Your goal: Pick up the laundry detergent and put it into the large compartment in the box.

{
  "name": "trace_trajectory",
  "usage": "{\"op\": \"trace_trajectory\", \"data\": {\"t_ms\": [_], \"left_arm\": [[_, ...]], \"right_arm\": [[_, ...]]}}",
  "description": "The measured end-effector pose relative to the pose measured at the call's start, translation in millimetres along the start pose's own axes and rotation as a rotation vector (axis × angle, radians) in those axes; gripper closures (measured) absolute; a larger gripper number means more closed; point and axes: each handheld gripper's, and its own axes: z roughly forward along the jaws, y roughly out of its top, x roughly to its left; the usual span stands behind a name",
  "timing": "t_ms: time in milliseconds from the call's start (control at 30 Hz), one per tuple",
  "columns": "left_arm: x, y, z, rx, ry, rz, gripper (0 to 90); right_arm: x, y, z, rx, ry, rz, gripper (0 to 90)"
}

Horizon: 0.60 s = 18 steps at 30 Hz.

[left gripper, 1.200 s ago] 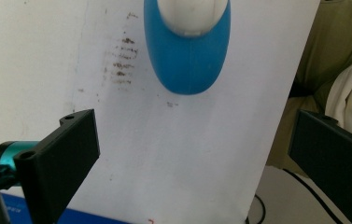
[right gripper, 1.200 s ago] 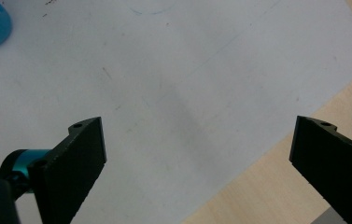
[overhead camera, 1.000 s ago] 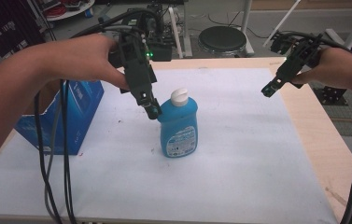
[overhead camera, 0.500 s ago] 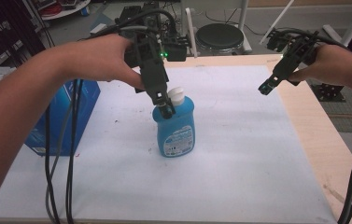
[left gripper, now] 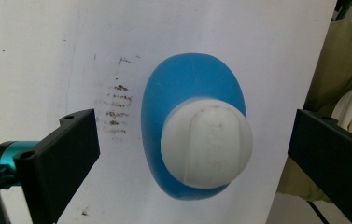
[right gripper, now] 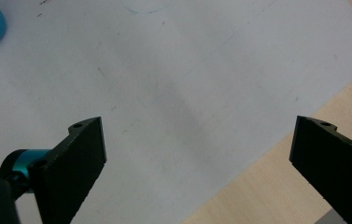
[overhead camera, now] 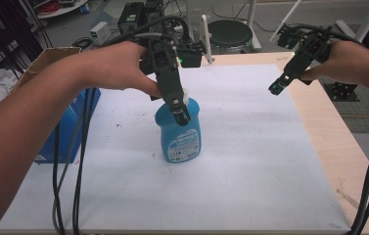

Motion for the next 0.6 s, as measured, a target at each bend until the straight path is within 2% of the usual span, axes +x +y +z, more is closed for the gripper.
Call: {"op": "trace_trajectory", "data": {"t_ms": [433,600], "left_arm": [[0.9,0.6,16.5,0.004,0.008,-0.02,2.0],[0.6,-0.5,24.0,0.003,-0.001,-0.029,2.0]], "right_arm": [[-0.5,0.0,0.2,-0.001,0.001,0.0,2.8],[-0.8,-0.1,0.1,-0.004,0.001,0.003,2.7]]}}
